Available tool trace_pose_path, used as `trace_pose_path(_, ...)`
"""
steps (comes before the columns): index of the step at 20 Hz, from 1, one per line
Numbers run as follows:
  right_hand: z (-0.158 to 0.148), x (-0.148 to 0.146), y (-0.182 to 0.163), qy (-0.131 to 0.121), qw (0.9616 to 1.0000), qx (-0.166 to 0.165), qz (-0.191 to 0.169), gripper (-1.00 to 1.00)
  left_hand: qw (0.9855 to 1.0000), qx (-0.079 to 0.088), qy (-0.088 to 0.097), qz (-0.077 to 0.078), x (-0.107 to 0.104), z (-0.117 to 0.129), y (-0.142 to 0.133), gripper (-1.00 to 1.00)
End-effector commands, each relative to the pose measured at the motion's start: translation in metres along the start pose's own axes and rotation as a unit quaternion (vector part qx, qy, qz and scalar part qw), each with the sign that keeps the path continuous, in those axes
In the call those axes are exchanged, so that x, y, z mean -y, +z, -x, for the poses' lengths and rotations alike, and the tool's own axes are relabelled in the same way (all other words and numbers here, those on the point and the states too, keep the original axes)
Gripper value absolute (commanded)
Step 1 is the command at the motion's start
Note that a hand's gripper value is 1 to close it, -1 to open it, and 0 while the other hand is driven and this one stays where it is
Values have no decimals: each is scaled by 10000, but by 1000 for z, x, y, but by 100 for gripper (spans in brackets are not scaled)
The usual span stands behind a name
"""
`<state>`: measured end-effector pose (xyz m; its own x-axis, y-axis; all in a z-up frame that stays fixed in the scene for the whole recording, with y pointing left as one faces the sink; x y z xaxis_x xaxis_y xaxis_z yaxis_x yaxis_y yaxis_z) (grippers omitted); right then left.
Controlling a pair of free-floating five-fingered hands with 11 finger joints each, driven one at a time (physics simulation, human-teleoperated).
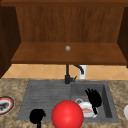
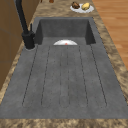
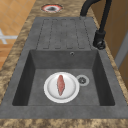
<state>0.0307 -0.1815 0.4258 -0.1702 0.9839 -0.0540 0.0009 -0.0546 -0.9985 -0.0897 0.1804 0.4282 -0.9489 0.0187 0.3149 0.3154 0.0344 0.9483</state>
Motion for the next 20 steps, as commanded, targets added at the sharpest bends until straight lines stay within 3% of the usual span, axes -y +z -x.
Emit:
trace_pose_path(1,-20,32,12,-21,9999,7,-121,-100,10000,0,0,0,0,0,0,0)
trace_pose_path(20,-99,191,66,-13,10000,3,-51,-100,10000,0,0,0,0,0,0,0)
